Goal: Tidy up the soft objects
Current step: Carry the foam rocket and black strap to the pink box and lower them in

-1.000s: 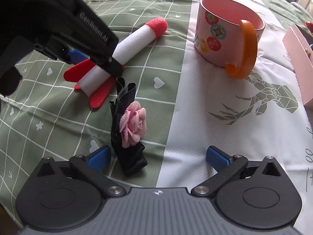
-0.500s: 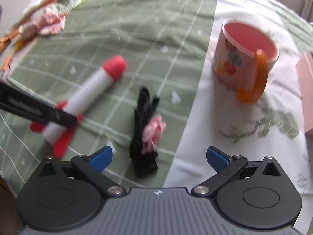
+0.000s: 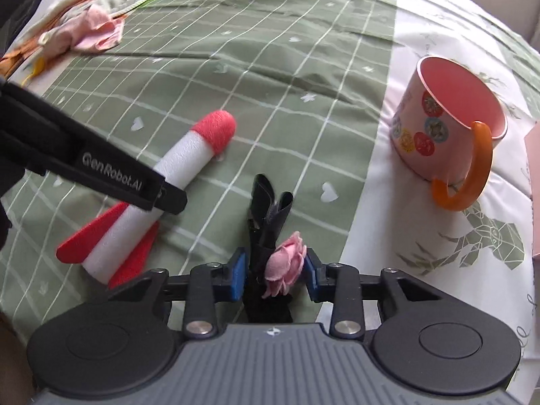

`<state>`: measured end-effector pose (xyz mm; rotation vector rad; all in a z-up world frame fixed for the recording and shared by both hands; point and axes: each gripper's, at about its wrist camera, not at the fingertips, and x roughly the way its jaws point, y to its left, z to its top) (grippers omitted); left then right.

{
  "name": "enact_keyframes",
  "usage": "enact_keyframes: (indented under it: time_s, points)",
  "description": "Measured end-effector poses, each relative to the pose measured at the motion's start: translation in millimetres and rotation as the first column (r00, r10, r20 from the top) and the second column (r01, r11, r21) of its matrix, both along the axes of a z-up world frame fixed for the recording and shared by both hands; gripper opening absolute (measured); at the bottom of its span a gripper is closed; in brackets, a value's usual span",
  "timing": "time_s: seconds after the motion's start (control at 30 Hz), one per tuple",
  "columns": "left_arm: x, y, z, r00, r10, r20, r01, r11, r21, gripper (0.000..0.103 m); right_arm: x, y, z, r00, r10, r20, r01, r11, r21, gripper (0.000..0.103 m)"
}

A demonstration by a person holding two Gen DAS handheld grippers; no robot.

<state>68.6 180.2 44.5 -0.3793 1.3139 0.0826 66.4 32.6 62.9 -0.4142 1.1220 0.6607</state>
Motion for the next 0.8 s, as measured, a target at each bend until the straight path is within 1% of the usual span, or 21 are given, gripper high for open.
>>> enact_keyframes:
  time_s: [0.1, 0.2, 0.27, 0.37, 0.47, 0.57, 0.7, 0.8]
  points:
    - [-11.7, -2.3, 3.0, 1.0, -0.009, -0.029, 0.009, 1.0, -0.007, 0.033, -4.6, -1.6, 12.7, 0.999, 0.022, -0.05, -0.021, 1.0, 0.011, 0.033]
    - [-21.2, -0.2, 9.7, 0.999, 0.005, -0.044, -0.006, 1.0, -0.018, 0.033, -6.8, 3.1, 29.5, 0.997, 0.058, -0.051, -0.058, 0.998, 0.009, 0.032]
    - [-24.1, 2.8, 16.9, 0.999, 0.022, -0.042, -0.023, 0.999, -0.035, 0.033, -2.7, 7.0, 41.9, 0.995, 0.079, -0.055, -0.078, 0.997, 0.023, 0.032]
    - [-21.8, 9.1, 33.8, 0.998, 0.059, -0.018, -0.06, 0.997, -0.057, 0.033, 7.5, 15.1, 64.5, 0.993, 0.106, -0.045, -0.104, 0.994, 0.045, 0.032]
    - [-9.2, 15.6, 58.9, 0.996, 0.08, 0.036, -0.079, 0.996, -0.036, 0.033, 25.0, 23.4, 91.6, 0.992, 0.123, 0.008, -0.124, 0.99, 0.066, 0.032]
    - [17.4, 18.0, 91.4, 0.99, 0.072, 0.118, -0.074, 0.997, 0.012, 0.033, 45.5, 28.2, 122.3, 0.989, 0.119, 0.089, -0.127, 0.988, 0.09, 0.032]
    - [56.5, 16.1, 126.7, 0.978, 0.043, 0.206, -0.056, 0.997, 0.059, 0.033, 81.2, 31.9, 157.6, 0.984, 0.069, 0.161, -0.09, 0.988, 0.123, 0.032]
    - [76.9, 9.3, 141.9, 0.971, 0.018, 0.239, -0.038, 0.996, 0.08, 0.033, 102.4, 29.3, 175.0, 0.979, 0.029, 0.201, -0.059, 0.988, 0.145, 0.032]
